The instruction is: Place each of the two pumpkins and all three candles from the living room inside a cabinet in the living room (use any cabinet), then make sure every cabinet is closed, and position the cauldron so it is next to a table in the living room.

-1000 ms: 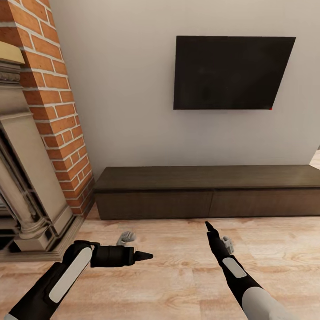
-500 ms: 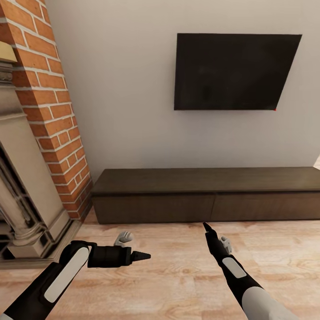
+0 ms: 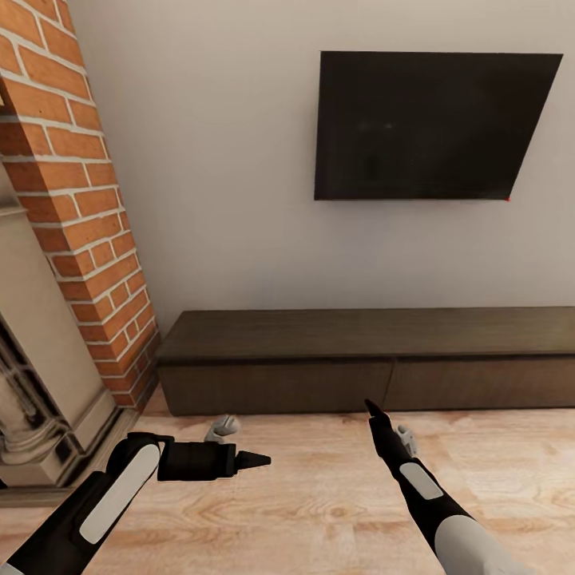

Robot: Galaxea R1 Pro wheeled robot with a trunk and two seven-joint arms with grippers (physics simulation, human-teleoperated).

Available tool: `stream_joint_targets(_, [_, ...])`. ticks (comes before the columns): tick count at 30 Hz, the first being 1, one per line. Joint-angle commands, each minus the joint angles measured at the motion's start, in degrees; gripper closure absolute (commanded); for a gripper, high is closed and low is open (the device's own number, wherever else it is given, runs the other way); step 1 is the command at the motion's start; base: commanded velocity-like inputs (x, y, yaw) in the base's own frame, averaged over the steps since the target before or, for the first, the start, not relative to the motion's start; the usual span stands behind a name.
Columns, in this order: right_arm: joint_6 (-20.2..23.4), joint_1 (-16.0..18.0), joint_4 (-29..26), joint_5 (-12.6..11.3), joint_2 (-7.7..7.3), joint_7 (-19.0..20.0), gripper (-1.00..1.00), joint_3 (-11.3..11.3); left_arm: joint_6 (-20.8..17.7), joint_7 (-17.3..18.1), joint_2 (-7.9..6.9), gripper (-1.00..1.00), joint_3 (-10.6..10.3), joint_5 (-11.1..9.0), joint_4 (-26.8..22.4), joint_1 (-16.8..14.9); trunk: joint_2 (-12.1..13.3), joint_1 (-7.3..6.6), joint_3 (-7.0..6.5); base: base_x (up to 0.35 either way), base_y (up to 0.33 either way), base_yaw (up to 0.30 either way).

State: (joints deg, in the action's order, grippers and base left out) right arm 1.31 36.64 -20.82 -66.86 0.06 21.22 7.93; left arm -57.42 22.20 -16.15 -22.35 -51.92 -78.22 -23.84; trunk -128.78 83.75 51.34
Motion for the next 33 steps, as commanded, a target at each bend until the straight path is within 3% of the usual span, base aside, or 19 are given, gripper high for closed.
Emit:
stream_joint_targets(1, [0.1, 0.0, 0.1, -0.6, 0.01, 0.3, -1.00, 0.1, -0.1, 0.4, -0.03, -1.00, -0.1, 0.3, 0.0, 0.0, 0.0, 0.02, 0.06, 0.287, 0.000, 0.000])
stream_joint_targets(20, [0.8, 0.0, 0.2, -0.9, -0.03, 1.6, -1.00, 0.4, -0.1, 0.4, -0.11, -1.00, -0.1, 0.2, 0.0, -0.1, 0.0, 0.02, 0.06, 0.272, 0.000, 0.000])
stream_joint_targets(26, [4.5, 0.0, 0.2, -3.0, -0.06, 4.2, -1.00, 0.4, -0.1, 0.4, -0.11, -1.00, -0.1, 0.2, -0.1, 0.0, 0.0, 0.02, 0.06, 0.100, 0.000, 0.000])
stream_joint_targets(33, [5.4, 0.0, 0.2, -4.1, -0.06, 4.6, -1.00, 0.4, -0.1, 0.4, -0.11, -1.00, -0.1, 0.2, -0.1, 0.0, 0.0, 0.02, 0.06, 0.015, 0.000, 0.000])
